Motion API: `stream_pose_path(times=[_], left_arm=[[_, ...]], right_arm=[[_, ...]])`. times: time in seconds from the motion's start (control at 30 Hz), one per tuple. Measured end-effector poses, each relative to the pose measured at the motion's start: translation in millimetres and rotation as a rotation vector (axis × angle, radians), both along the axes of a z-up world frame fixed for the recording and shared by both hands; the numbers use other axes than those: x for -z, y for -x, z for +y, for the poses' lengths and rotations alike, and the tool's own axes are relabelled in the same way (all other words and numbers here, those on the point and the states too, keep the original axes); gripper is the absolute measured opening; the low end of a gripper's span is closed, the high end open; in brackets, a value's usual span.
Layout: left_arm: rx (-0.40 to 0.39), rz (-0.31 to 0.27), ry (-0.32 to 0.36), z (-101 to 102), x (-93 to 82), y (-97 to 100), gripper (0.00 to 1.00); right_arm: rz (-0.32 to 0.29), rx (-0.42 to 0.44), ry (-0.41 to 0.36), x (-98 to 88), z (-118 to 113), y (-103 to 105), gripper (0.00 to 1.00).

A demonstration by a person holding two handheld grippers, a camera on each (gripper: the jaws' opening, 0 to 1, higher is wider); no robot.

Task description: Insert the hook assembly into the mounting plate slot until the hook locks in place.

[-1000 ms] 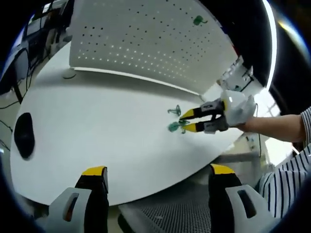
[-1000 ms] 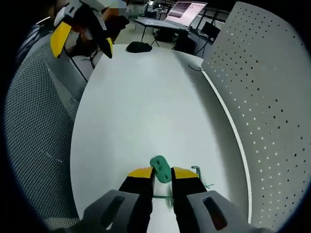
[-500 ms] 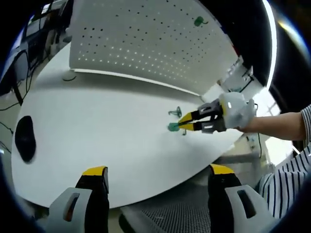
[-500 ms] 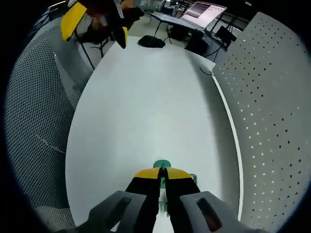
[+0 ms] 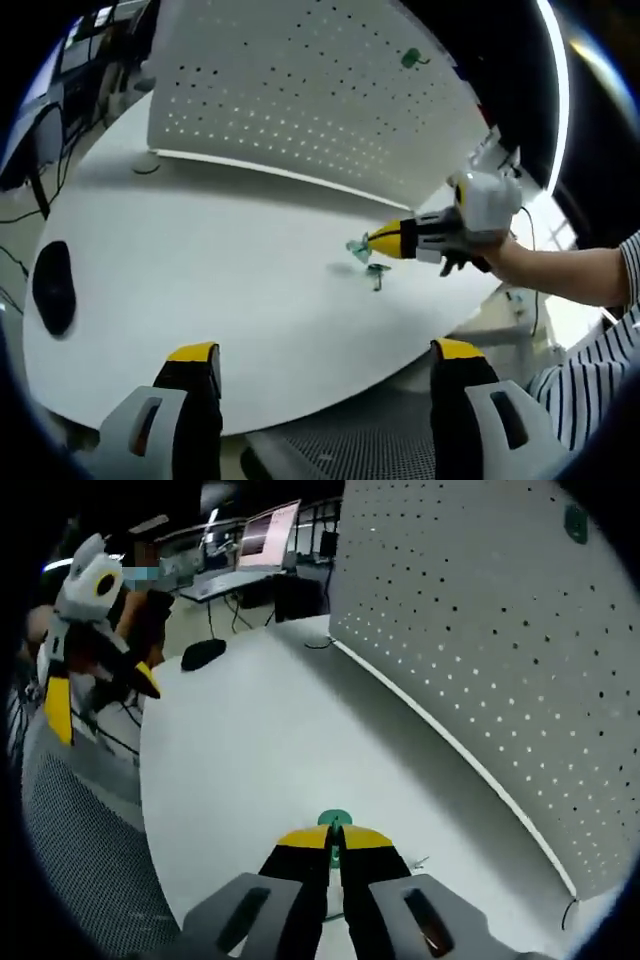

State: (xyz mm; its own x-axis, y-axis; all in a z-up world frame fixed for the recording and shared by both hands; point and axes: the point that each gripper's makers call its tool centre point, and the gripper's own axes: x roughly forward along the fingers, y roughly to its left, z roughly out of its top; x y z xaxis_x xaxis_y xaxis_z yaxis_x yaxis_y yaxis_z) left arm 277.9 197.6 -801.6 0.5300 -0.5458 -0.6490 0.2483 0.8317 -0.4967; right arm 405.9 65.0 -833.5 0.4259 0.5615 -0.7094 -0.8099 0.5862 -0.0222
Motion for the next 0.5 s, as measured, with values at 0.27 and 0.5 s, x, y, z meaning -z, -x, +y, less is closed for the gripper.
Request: stream_pose_path(times=[0.27, 0.5], left_arm=[[0.004, -0.027, 0.007, -1, -12.5, -4.9, 0.88], [-0.008, -0.044, 0.027, -2, -20.2, -11.1, 0.87]], right_arm=[[0.032, 0.231, -0.248, -44.7, 5, -19, 0.0], [-0.017, 0.363, -0.359, -79.2, 2, -27, 0.0]])
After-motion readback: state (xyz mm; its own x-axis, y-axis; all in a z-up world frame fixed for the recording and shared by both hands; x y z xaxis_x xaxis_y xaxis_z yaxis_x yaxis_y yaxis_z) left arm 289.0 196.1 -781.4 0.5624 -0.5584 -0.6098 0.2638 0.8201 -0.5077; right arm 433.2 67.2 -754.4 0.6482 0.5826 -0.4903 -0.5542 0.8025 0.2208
